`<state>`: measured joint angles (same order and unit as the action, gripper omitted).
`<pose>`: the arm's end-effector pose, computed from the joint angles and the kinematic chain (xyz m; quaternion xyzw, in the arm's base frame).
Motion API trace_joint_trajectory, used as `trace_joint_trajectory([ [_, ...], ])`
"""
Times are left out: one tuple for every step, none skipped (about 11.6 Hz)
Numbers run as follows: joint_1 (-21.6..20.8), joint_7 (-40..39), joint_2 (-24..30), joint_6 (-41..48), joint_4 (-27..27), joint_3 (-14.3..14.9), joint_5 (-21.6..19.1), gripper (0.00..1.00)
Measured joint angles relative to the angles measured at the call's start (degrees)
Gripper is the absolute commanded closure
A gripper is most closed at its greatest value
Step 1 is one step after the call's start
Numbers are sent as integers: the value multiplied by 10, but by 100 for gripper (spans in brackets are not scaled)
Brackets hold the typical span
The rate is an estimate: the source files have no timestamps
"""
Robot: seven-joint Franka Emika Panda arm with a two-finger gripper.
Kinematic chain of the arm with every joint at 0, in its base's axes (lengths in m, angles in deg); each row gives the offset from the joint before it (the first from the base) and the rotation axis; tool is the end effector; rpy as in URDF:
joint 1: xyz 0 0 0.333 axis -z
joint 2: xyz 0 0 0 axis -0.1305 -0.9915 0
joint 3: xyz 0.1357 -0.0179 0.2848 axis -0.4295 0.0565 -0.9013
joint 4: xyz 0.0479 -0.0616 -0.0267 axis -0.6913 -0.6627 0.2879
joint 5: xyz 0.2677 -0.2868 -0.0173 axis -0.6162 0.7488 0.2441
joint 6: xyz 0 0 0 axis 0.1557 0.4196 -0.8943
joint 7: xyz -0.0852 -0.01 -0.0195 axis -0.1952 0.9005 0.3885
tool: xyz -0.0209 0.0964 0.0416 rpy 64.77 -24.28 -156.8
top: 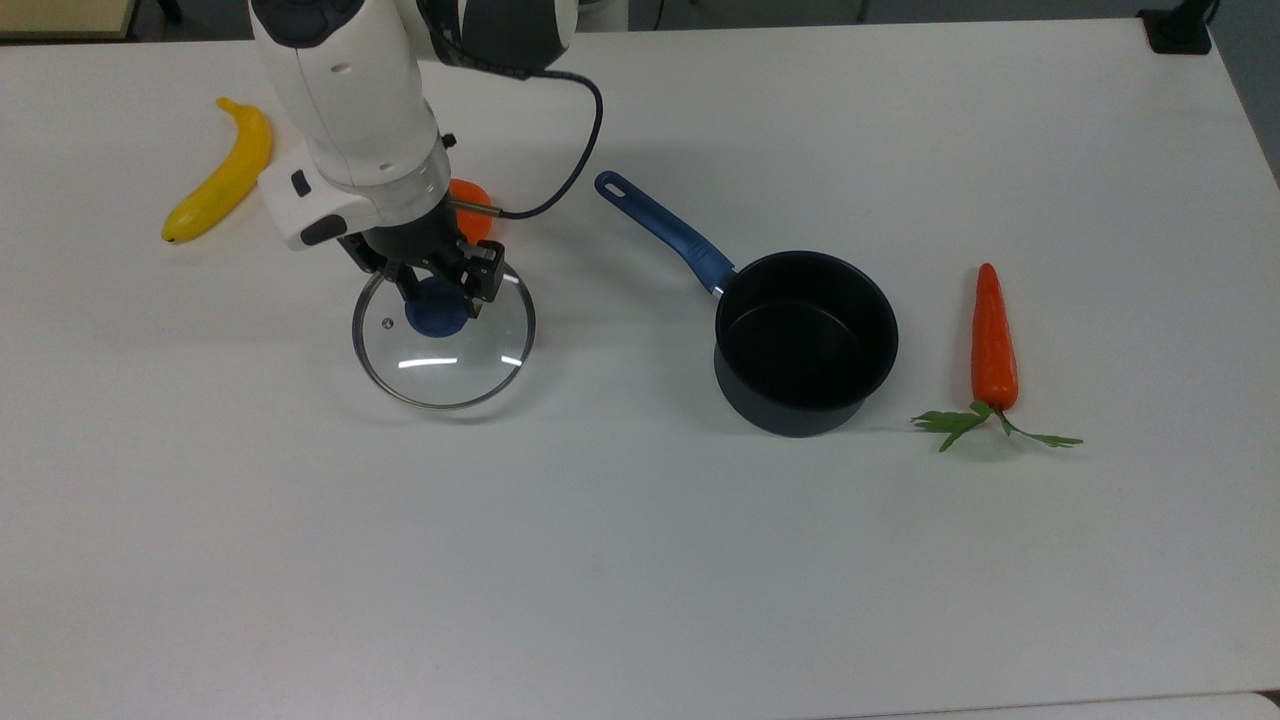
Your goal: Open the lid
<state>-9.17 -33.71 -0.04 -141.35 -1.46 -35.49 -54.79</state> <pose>0.6886 -0.0380 0.4108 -0.9938 0.1085 -0.0183 0.0158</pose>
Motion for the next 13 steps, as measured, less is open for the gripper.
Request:
trace_joint_trajectory([
  [0,0,-2,-22,-14,0,0,74],
  [0,0,-3,-31,-21,-1,-1,73],
  [0,1,-4,-35,-26,-1,-4,73],
  [0,6,-6,-39,-28,-1,-7,72],
  [0,10,-10,-44,-30,-1,-9,71],
  [0,15,-16,-47,-31,-1,-10,69],
  [0,27,-24,-58,-32,-2,-10,69],
  [0,43,-33,-74,-32,-3,-10,67],
  [0,53,-36,-86,-32,-3,-12,62],
  [0,59,-36,-86,-32,-4,-13,55],
  [0,61,-36,-86,-32,-4,-13,43],
  [0,61,-36,-86,-32,-4,-13,35],
  [0,61,-36,-86,-32,-4,-13,33],
])
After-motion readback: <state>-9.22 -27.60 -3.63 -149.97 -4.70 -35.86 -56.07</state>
